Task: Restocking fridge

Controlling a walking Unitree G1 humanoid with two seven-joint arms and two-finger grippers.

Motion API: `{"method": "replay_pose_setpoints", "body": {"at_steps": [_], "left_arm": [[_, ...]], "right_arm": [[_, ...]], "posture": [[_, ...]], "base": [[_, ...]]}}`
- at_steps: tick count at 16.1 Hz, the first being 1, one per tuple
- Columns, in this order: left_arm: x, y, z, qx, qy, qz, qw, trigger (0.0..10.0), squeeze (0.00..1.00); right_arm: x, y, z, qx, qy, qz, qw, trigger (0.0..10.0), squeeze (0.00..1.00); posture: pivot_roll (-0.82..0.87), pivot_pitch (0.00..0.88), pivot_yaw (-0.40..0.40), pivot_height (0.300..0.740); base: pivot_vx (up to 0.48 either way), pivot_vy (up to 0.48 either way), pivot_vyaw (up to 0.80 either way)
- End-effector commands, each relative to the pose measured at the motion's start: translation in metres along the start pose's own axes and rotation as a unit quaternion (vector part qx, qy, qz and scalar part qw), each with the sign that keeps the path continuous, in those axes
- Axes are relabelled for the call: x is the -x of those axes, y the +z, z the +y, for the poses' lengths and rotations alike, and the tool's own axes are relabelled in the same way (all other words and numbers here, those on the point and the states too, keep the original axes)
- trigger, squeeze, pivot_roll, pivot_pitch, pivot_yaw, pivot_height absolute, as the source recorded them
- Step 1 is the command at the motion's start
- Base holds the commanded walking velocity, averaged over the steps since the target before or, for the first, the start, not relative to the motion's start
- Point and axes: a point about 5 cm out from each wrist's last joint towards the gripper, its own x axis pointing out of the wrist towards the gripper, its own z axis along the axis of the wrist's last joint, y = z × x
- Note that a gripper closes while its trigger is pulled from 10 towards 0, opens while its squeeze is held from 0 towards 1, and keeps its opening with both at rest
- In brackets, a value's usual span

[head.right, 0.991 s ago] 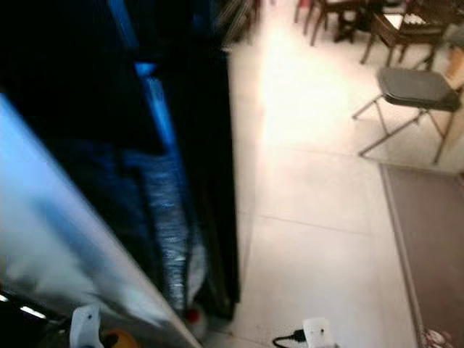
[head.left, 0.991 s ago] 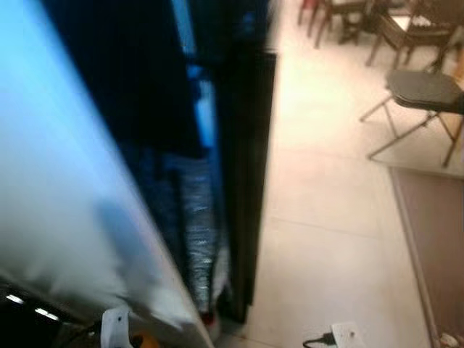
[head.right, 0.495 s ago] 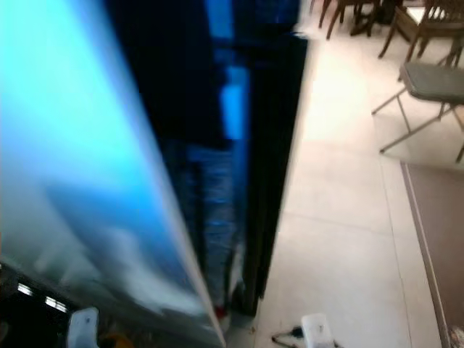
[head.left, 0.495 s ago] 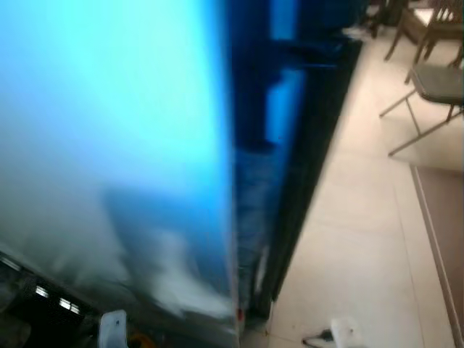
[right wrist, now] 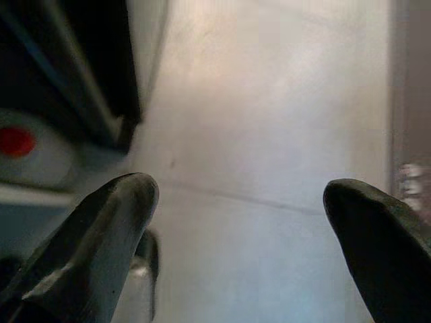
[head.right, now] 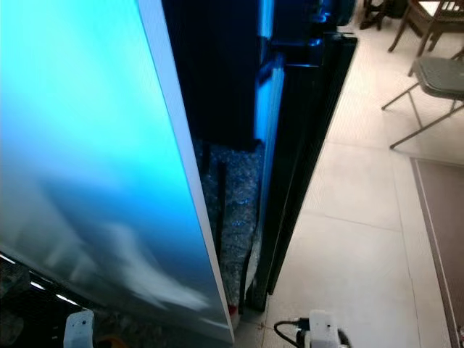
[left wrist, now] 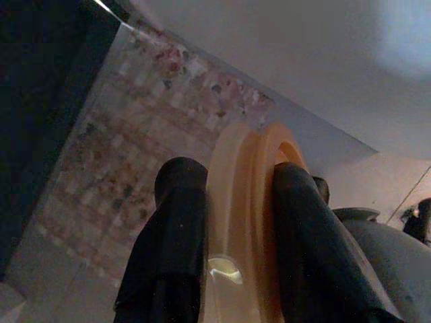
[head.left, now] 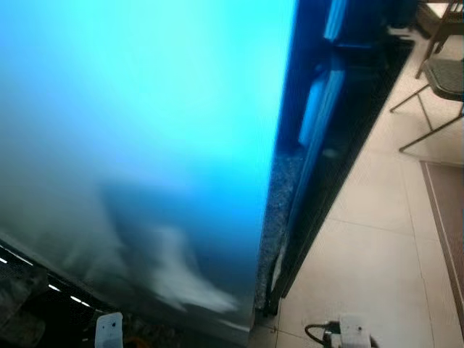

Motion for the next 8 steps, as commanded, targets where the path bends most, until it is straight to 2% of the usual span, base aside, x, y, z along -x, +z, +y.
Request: {"method": "replay_pose_setpoints", "body": {"at_steps": [1, 2, 3, 4, 6, 8], "left_arm": [[0.001, -0.006, 0.005, -0.010, 0.005, 0.010, 1.000, 10.0, 0.00], [0.001, -0.005, 0.005, -0.010, 0.006, 0.010, 1.000, 10.0, 0.00], [0.001, -0.005, 0.005, -0.010, 0.006, 0.009, 1.000, 10.0, 0.00], [0.001, -0.005, 0.006, -0.011, 0.007, 0.009, 1.000, 10.0, 0.00], [0.001, -0.005, 0.007, -0.013, 0.009, 0.009, 1.000, 10.0, 0.00], [0.001, -0.005, 0.008, -0.014, 0.010, 0.009, 1.000, 10.0, 0.00]], "right_arm": [[-0.003, 0.011, -0.015, 0.010, -0.025, -0.038, 0.999, 10.0, 0.00], [-0.007, 0.038, -0.053, 0.010, -0.068, -0.118, 0.991, 10.0, 0.00], [-0.003, 0.044, -0.060, 0.011, -0.085, -0.150, 0.985, 10.0, 0.00], [0.006, 0.056, -0.063, 0.011, -0.106, -0.202, 0.974, 10.0, 0.00], [0.019, 0.073, -0.060, -0.005, -0.116, -0.265, 0.957, 10.0, 0.00], [0.043, 0.105, -0.045, -0.010, -0.093, -0.343, 0.935, 10.0, 0.00]], "posture": [[-0.11, 0.068, 0.097, 0.740], [-0.12, 0.069, 0.095, 0.740], [-0.12, 0.072, 0.095, 0.740], [-0.12, 0.072, 0.096, 0.740], [-0.13, 0.069, 0.097, 0.740], [-0.13, 0.061, 0.094, 0.740]], "base": [[0.000, 0.000, 0.00], [0.000, 0.000, 0.00], [0.000, 0.000, 0.00], [0.000, 0.000, 0.00], [0.000, 0.000, 0.00], [0.000, 0.000, 0.00]]}}
